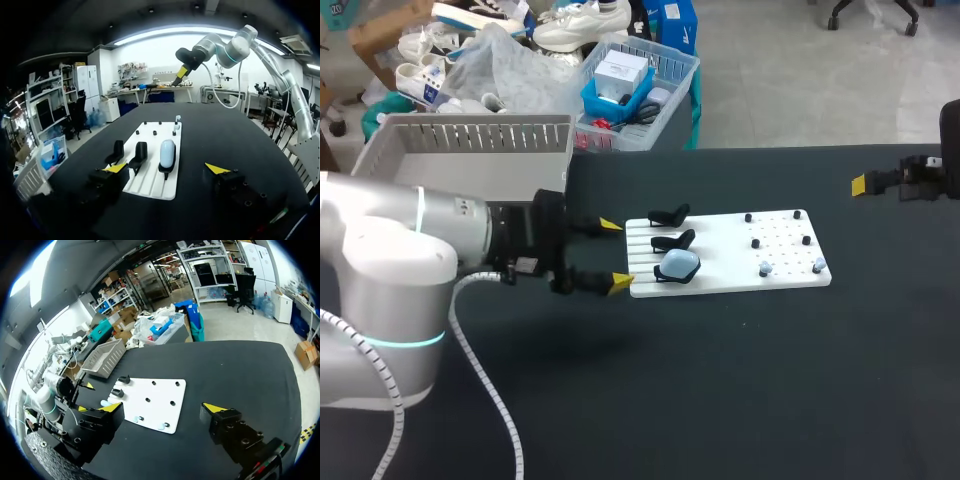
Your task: Pick up each earbud case from the left stands, insert the matching earbuds, close the lid, and place the case in the box.
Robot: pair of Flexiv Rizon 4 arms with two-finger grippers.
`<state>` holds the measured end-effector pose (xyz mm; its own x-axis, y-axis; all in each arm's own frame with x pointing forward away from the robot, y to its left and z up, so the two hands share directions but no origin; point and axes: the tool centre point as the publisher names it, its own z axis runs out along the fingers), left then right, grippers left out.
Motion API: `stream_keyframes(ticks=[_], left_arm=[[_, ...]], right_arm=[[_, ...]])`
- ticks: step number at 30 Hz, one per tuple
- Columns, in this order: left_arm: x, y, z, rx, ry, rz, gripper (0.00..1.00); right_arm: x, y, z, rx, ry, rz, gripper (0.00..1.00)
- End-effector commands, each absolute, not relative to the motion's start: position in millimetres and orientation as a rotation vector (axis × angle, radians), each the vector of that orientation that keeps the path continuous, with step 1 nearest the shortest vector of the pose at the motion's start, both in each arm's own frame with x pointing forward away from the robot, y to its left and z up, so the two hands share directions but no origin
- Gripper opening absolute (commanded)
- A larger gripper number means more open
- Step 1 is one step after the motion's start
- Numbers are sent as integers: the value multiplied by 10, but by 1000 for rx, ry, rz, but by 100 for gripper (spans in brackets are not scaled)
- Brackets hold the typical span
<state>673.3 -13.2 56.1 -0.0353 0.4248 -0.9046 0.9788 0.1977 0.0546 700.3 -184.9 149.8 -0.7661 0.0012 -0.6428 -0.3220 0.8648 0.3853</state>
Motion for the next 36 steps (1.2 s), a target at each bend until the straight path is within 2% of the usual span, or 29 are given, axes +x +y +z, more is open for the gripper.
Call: stream_keyframes(ticks=[1,36], left_arm=[[6790,-243,503,1365,1606,-813,100],[6824,-762,238,1385,1615,-879,100]], right_arm=[[7003,-1851,1498,-232,2373,639,100],[7003,-1851,1498,-232,2373,639,100]])
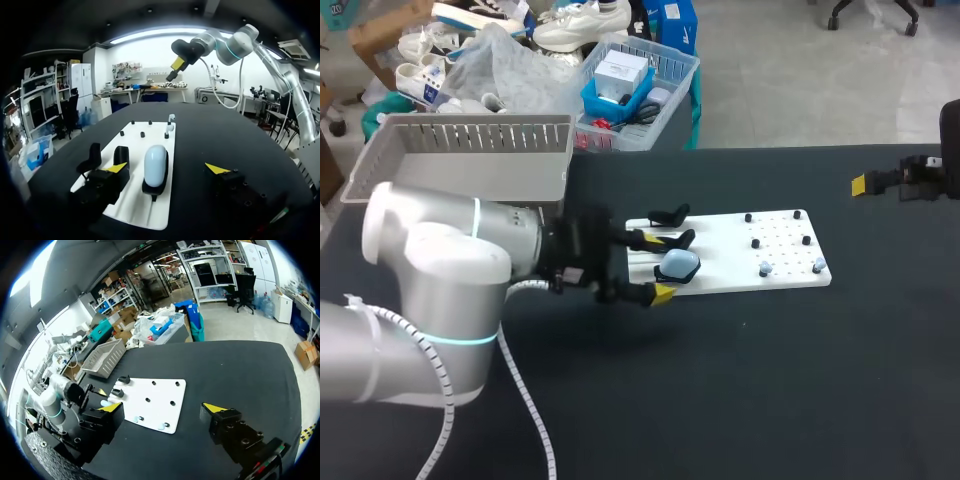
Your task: Pick up each earbud case from the left stands, insert the matching earbuds, close the lid, and place the case in the box.
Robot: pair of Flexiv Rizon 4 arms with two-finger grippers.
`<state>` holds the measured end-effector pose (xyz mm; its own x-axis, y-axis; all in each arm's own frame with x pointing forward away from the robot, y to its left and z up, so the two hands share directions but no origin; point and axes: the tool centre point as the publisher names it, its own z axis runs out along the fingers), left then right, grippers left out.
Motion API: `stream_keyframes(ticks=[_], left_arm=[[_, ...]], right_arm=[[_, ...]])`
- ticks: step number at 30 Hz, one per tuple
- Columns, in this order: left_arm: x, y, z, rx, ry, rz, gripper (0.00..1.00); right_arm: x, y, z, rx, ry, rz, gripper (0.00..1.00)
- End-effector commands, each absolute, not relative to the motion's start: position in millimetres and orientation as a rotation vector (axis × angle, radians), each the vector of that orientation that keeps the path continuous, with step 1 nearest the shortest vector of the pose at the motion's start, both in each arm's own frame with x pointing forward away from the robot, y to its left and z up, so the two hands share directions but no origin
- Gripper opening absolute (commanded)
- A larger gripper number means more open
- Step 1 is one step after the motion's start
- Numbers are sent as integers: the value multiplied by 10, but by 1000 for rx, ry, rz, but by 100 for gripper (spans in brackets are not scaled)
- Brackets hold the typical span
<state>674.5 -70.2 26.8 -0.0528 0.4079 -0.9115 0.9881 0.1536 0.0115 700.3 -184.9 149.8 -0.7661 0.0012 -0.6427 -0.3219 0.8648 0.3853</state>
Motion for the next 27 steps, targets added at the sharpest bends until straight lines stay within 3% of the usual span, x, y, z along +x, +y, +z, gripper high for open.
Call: stream_keyframes(ticks=[1,15,18,21,27], left_arm=[[6833,-764,237,1383,1621,-877,100],[6844,-771,200,1400,1658,-856,100],[6844,-769,197,1402,1662,-861,94],[6844,-768,196,1404,1663,-864,80],[6859,-775,203,1400,1668,-863,74]], right_arm=[[7003,-1851,1498,-232,2373,639,100],[7003,-1851,1498,-232,2373,639,100],[7003,-1851,1498,-232,2373,639,100],[7003,-1851,1498,-232,2373,639,100],[7003,-1851,1498,-232,2373,639,100]])
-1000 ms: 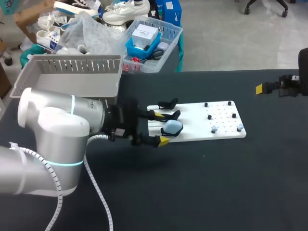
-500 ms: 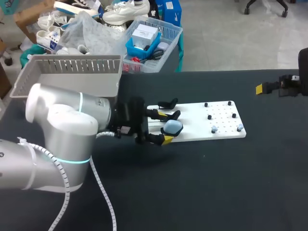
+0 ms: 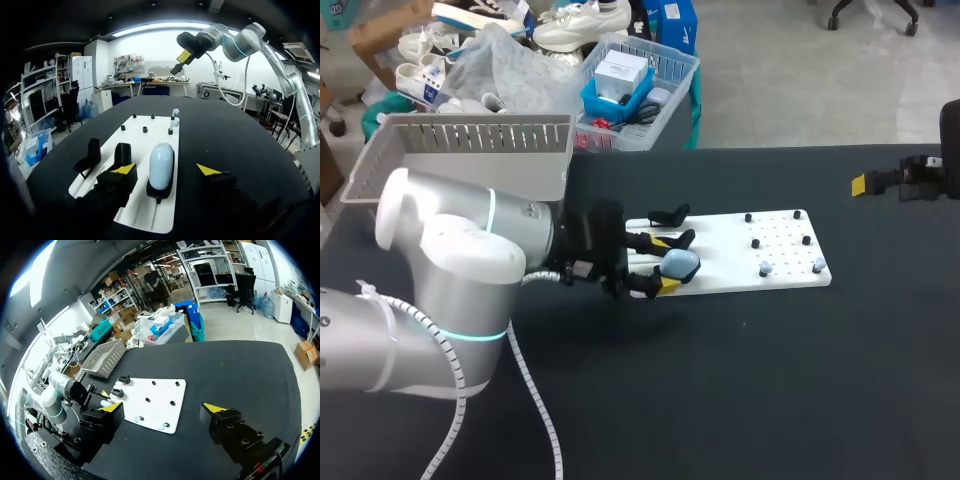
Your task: Pick up each earbud case from the left stands, insert the matching earbuds, close the lid, and place the case in the box.
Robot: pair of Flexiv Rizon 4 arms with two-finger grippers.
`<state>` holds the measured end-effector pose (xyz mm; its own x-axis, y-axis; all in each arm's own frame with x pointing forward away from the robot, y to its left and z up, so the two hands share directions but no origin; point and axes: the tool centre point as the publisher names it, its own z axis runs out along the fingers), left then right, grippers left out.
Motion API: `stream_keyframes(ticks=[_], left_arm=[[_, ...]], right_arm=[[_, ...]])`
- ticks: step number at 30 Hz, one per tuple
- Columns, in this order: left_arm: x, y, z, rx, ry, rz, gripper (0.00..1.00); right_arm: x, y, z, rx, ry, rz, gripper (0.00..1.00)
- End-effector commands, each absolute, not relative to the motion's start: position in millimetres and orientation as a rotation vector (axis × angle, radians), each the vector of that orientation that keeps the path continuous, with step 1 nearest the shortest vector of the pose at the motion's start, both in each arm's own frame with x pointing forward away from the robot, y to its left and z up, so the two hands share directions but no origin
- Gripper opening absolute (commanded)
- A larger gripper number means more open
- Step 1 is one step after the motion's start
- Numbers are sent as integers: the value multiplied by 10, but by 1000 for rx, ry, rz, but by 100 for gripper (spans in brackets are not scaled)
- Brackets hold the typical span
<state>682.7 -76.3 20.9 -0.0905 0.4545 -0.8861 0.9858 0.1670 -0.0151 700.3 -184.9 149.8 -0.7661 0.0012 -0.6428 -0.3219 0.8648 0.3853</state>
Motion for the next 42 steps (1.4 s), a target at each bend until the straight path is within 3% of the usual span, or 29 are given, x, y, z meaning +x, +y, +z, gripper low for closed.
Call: stream_keyframes(ticks=[1,17,23,42], left_arm=[[6863,-776,201,1399,1670,-863,74],[6917,-765,183,1419,1678,-863,67],[6967,-767,186,1413,1681,-856,56],[7005,-767,144,1414,1698,-843,56]], right_arm=[[7003,-1851,1498,-232,2373,639,100],[7003,-1851,1498,-232,2373,639,100],[7003,-1851,1498,-232,2373,639,100],[7003,-1851,1498,-232,2373,639,100]])
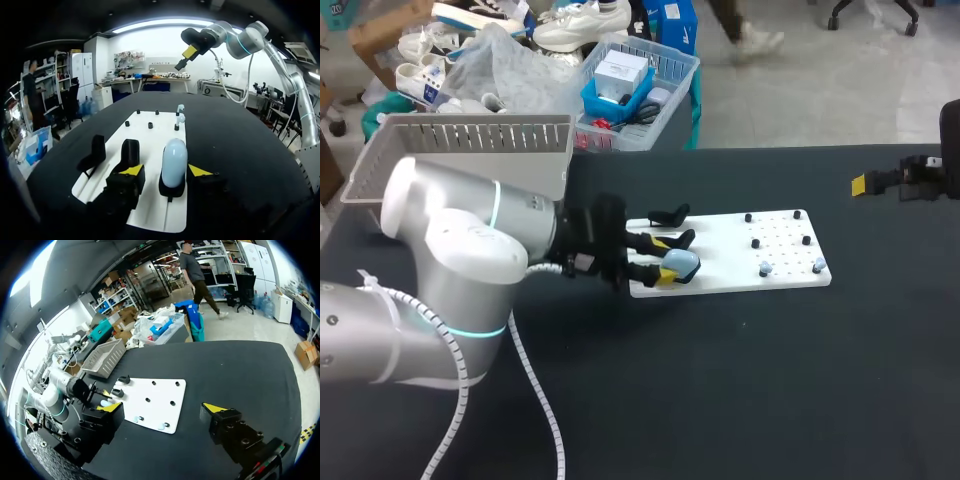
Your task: Pick up each earbud case from the left stands, insert the matching earbuds, close the lid, and place the case in the box.
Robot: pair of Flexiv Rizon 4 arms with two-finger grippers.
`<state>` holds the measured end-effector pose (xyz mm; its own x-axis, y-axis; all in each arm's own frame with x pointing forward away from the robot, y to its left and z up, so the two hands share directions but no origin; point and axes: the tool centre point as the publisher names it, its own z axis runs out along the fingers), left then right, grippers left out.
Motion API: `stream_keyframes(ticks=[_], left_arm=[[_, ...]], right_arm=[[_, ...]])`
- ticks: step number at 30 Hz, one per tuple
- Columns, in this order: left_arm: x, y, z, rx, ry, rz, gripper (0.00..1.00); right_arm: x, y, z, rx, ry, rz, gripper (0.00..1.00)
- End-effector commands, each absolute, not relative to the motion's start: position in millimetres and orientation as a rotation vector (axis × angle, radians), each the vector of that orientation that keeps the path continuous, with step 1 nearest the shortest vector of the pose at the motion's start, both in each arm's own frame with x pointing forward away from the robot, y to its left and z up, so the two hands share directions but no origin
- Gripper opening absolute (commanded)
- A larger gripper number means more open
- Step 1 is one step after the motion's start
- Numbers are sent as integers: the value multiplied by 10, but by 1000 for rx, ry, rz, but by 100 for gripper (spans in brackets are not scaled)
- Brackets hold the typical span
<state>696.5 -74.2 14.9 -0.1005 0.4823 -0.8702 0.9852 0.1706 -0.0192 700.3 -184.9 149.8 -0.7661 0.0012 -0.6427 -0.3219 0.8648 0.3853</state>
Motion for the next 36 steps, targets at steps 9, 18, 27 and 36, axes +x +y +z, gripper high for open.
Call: stream_keyframes(ticks=[9,18,27,36], left_arm=[[6987,-770,136,1417,1700,-843,52],[6974,-774,135,1421,1697,-848,45],[6960,-770,141,1428,1694,-848,44],[6949,-766,145,1431,1691,-849,27]], right_arm=[[7003,-1851,1498,-232,2373,639,100],[7003,-1851,1498,-232,2373,639,100],[7003,-1851,1498,-232,2373,639,100],[7003,-1851,1498,-232,2373,639,100]])
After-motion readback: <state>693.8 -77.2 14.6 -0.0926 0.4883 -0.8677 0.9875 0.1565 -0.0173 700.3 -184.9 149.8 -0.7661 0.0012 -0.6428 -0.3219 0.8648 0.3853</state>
